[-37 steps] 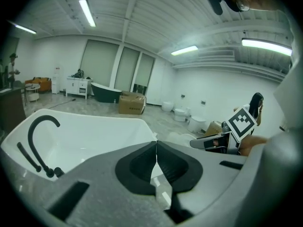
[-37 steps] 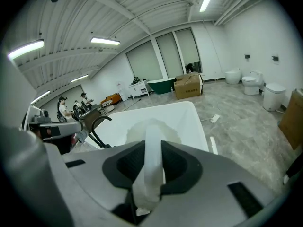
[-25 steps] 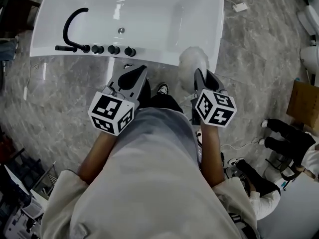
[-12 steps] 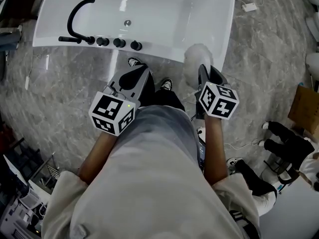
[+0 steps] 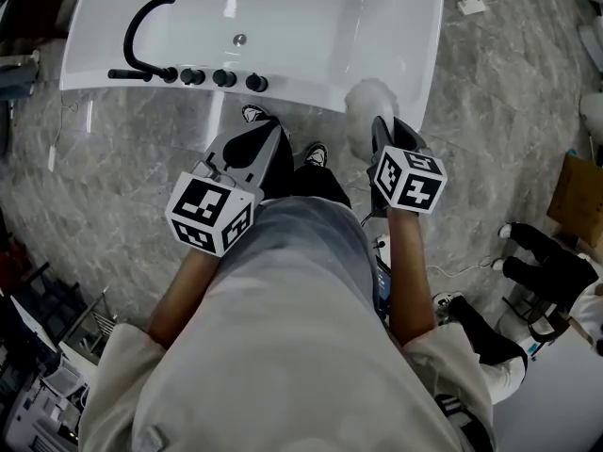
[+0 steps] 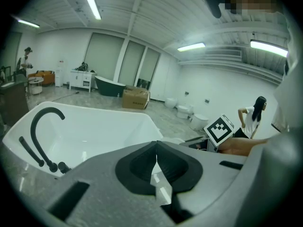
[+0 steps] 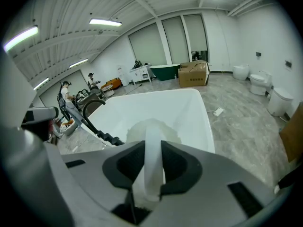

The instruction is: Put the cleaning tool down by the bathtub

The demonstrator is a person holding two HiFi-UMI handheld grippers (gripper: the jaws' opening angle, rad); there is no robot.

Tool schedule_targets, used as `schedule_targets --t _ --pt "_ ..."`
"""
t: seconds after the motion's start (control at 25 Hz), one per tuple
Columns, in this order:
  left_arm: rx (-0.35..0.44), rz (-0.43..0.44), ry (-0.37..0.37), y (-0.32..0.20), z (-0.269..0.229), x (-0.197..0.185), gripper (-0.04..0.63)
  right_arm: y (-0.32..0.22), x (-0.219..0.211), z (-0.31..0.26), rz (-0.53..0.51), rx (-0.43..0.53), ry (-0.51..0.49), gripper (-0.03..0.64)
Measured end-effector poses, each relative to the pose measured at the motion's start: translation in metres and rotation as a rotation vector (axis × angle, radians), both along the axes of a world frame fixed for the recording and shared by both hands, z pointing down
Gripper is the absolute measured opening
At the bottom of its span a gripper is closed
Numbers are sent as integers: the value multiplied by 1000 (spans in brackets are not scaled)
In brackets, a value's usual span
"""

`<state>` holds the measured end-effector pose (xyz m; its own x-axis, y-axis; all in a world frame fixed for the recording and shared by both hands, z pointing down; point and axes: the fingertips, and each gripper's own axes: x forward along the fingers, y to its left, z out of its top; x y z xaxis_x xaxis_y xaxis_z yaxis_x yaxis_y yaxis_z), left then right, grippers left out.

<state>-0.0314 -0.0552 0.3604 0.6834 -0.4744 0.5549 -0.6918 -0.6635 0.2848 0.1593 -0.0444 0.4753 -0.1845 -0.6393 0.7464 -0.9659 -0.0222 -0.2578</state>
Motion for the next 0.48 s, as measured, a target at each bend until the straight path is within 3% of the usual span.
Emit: schedule_targets --t 0.48 --pt "-7 -7 -12 2 2 -7 9 0 0 25 -22 -40 29 86"
